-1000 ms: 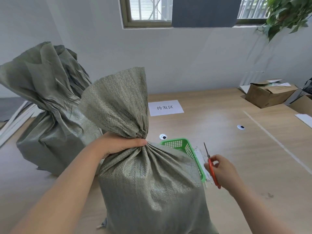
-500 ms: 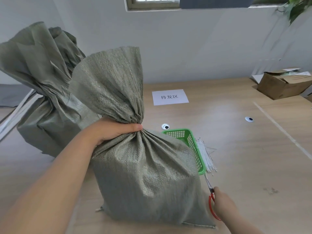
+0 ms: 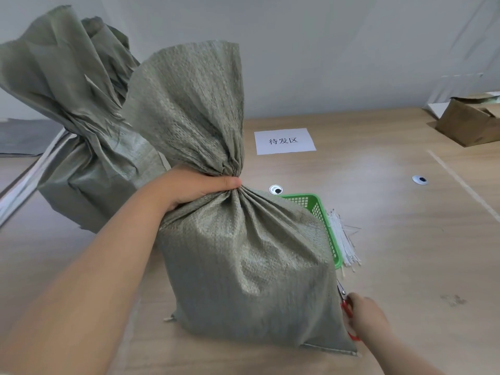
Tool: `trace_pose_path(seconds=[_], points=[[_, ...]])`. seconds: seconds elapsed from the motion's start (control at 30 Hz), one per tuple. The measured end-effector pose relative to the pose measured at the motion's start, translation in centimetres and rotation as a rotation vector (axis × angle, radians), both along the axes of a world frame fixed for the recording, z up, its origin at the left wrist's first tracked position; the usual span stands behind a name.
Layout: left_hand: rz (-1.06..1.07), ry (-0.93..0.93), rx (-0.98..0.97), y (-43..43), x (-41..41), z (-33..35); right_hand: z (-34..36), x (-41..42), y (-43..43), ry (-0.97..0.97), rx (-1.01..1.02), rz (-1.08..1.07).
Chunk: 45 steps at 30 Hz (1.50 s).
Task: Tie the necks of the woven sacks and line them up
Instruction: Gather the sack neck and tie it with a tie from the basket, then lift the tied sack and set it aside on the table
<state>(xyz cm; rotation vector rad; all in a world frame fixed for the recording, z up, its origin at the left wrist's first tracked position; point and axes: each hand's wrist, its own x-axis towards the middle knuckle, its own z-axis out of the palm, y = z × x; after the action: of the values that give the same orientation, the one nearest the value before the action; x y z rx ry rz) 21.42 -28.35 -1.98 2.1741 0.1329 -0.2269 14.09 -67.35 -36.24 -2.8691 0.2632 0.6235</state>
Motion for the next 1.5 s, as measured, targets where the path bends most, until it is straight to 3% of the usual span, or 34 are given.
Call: trace_pose_path(seconds=[0.1,0.17,0.27,0.33,0.43,0.63,0.7,0.83,1.07,1.27,1.5], points=[[-0.026,-0.017,0.081,-0.1,0.1,0.5,1.5,0.0,0.6,-0.055,0.009,-0.058],[-0.063,-0.037,0.195,-0.2,0.1,0.9,3.9,0.2,1.6,-0.275,0.151,-0.209],[-0.045,-0.067,0.284,-0.1,-0.1,1.2,10.7,1.1,4.6,-0.566,0.741,-0.385],[-0.059,-0.085,0.287,0.2,-0.5,1.2,15.9,1.1,6.5,-0.526,1.168,-0.322],[-0.027,-0.119,0.135,2.0,-0.8,0.0,20.7,0.2,8.9,-0.380,1.391,-0.103],[0.060,-0.112,-0.615,5.7,-4.8,-4.8,22.0,-1.9,10.7,-0.272,1.345,-0.131],[-0.021,-0.106,-0.745,6.5,-7.1,-7.3,21.7,-2.6,10.9,-0.240,1.349,-0.156],[-0.061,-0.028,-0.748,7.3,-11.0,-12.2,21.0,-4.3,11.4,-0.190,1.347,-0.215],[-0.020,-0.029,-0.520,5.9,-12.9,-15.1,20.8,-6.3,13.0,-0.257,1.334,-0.322],[0.039,-0.078,-0.616,6.3,-11.7,-12.6,24.1,-6.7,14.2,-0.396,1.343,-0.353],[-0.002,-0.192,-0.689,6.2,-7.8,-4.8,32.4,-2.9,15.2,-0.542,1.300,-0.286]])
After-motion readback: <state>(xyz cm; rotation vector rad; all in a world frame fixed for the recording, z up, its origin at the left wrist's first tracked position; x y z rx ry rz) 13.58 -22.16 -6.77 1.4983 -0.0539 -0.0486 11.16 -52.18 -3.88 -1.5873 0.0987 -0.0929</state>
